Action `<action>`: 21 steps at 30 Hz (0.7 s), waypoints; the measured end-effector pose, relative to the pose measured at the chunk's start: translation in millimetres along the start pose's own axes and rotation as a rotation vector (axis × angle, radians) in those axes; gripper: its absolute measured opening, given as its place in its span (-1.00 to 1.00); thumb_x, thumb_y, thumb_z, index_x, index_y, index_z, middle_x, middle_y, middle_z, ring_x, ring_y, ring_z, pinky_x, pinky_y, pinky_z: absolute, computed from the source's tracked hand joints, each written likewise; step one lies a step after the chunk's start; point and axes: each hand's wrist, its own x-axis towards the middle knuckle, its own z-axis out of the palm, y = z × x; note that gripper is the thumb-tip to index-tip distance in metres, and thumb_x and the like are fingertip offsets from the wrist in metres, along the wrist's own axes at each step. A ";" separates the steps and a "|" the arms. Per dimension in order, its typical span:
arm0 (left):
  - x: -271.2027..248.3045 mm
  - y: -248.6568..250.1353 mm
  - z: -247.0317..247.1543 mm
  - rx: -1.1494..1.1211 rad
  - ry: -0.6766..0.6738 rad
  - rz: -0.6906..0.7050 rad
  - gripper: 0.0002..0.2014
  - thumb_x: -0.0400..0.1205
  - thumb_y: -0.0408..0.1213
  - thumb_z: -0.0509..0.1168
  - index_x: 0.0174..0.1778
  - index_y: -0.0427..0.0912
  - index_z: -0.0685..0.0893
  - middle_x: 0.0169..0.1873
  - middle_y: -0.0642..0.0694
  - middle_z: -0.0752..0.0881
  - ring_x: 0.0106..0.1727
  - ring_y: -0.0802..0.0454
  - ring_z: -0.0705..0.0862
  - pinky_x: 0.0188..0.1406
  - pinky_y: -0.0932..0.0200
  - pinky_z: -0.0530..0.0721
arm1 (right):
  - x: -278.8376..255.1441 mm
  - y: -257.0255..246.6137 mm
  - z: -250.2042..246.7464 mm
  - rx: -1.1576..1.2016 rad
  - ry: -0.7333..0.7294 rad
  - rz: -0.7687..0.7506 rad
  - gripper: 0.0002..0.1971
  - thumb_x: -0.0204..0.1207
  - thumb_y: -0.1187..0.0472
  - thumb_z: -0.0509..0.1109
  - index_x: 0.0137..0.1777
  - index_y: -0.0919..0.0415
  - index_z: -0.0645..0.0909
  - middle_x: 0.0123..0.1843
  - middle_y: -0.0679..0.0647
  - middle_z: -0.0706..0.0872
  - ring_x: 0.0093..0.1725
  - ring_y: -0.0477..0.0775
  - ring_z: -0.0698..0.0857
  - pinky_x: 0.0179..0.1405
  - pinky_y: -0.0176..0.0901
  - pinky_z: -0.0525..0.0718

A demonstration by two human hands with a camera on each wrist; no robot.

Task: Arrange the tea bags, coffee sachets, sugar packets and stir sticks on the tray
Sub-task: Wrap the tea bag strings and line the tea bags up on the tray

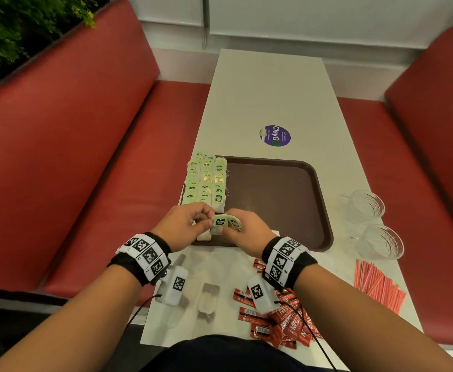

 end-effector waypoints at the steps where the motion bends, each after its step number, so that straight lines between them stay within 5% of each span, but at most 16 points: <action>1: 1.2 2.0 -0.3 0.007 -0.020 0.001 -0.82 0.62 -0.32 0.43 -0.08 0.12 0.72 -0.30 0.17 0.77 -0.31 0.28 0.60 -0.21 0.30 0.53 | 1.6 0.6 -0.9 -0.027 0.011 -0.005 -0.87 0.59 0.05 0.48 -0.13 -0.01 0.59 -0.34 -0.15 0.62 -0.39 -0.24 0.56 -0.40 -0.40 0.41; 8: 14.5 15.8 1.8 0.230 -0.009 0.094 -0.95 0.63 -0.21 0.44 -0.05 0.02 0.79 -0.30 0.24 0.68 -0.25 0.28 0.58 -0.24 0.43 0.46 | 7.4 6.4 -5.3 -0.082 0.003 0.011 -0.80 0.59 0.03 0.44 -0.16 0.15 0.65 -0.31 0.04 0.69 -0.34 -0.07 0.57 -0.34 -0.21 0.49; 12: 35.9 2.8 8.4 0.335 0.039 0.026 -0.92 0.67 -0.21 0.38 0.05 -0.03 0.75 -0.37 0.24 0.61 -0.32 0.33 0.55 -0.27 0.31 0.43 | 9.3 13.1 -8.2 -0.108 0.011 0.083 -0.84 0.62 0.05 0.39 0.11 0.08 0.60 -0.10 0.01 0.72 -0.16 0.04 0.69 -0.16 -0.07 0.64; 14: 50.2 -7.7 11.7 0.413 0.048 -0.043 -0.90 0.69 -0.18 0.35 0.07 -0.01 0.73 -0.38 0.23 0.58 -0.30 0.26 0.56 -0.26 0.23 0.43 | 8.3 13.9 -11.2 -0.082 0.023 0.142 -0.77 0.64 0.15 0.35 0.24 0.06 0.42 -0.06 0.05 0.68 -0.21 0.07 0.68 -0.25 -0.09 0.62; 17: 70.2 -22.1 16.1 0.501 0.015 -0.142 -0.86 0.69 -0.12 0.34 0.11 -0.01 0.72 -0.27 0.10 0.64 -0.14 0.01 0.66 -0.19 0.16 0.53 | 4.5 12.6 -17.1 0.020 0.030 0.167 -0.78 0.63 0.33 0.24 0.15 0.15 0.25 -0.24 0.06 0.51 -0.43 0.01 0.46 -0.47 -0.16 0.43; 21: 93.3 -35.3 19.2 0.577 0.013 -0.195 -0.82 0.65 -0.06 0.38 0.12 0.02 0.73 -0.11 0.03 0.73 0.00 -0.05 0.70 -0.06 0.09 0.64 | 5.3 18.2 -24.1 0.033 0.012 0.169 -0.91 0.68 0.28 0.18 0.02 0.18 0.29 -0.26 0.11 0.47 -0.36 0.04 0.43 -0.36 -0.05 0.42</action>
